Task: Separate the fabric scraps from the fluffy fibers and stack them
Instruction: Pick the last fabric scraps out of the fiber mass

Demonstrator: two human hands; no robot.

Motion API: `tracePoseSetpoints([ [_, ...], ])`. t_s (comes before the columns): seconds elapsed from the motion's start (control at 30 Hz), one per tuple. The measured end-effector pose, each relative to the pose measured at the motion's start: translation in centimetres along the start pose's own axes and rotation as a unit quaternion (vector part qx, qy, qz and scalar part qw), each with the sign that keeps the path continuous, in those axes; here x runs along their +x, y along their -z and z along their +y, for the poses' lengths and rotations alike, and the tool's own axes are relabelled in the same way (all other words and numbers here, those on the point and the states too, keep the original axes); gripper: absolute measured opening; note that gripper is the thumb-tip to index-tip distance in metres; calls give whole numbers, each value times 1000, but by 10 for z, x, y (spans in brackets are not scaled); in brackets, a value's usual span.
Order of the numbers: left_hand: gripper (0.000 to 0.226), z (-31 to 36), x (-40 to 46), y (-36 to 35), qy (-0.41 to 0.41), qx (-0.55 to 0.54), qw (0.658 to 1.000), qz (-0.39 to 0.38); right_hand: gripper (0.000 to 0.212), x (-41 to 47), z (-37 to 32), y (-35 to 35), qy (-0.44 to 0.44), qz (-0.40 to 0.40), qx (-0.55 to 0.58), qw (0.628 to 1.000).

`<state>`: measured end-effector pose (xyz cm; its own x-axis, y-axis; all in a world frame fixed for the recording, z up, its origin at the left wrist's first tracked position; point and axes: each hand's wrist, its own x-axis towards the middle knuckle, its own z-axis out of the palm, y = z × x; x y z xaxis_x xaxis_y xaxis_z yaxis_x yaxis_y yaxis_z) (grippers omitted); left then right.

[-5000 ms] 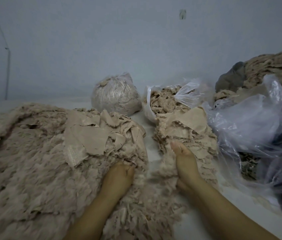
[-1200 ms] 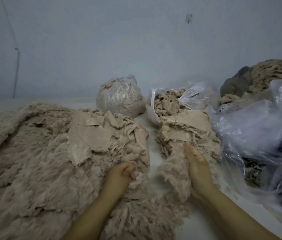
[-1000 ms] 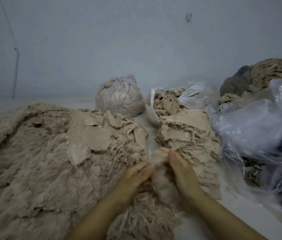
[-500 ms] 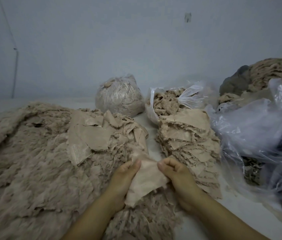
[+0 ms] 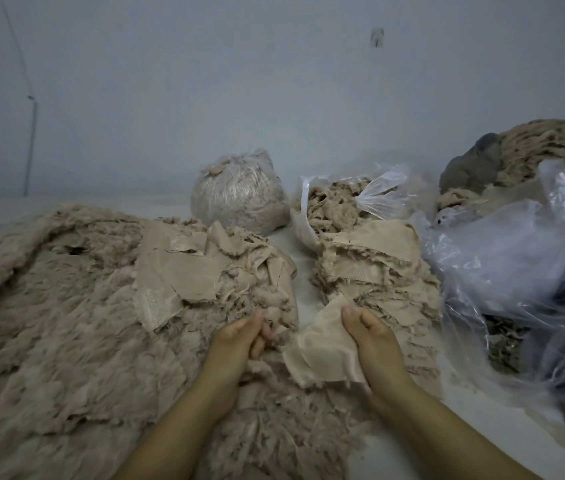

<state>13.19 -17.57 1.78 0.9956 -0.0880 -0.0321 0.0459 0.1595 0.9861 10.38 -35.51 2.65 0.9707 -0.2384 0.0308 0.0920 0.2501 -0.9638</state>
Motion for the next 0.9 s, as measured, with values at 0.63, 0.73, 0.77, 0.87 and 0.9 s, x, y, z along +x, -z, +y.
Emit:
tracePoseSetpoints([
  [0.63,17,15,-2,-2,-61,-58,990,115,21,58,-63,-54,282,-33,-438,853],
  [0.73,25,21,-3,-2,-34,-122,988,93,39,32,-26,-104,264,-192,-440,837],
  [0.77,30,21,-2,-2,-16,-131,988,83,45,31,-16,-117,260,-212,-461,822],
  [0.87,30,22,-1,6,5,-163,983,80,30,39,-7,-137,267,-214,-494,799],
  [0.9,30,21,0,10,0,-196,978,76,23,43,-6,-136,280,-209,-480,805],
])
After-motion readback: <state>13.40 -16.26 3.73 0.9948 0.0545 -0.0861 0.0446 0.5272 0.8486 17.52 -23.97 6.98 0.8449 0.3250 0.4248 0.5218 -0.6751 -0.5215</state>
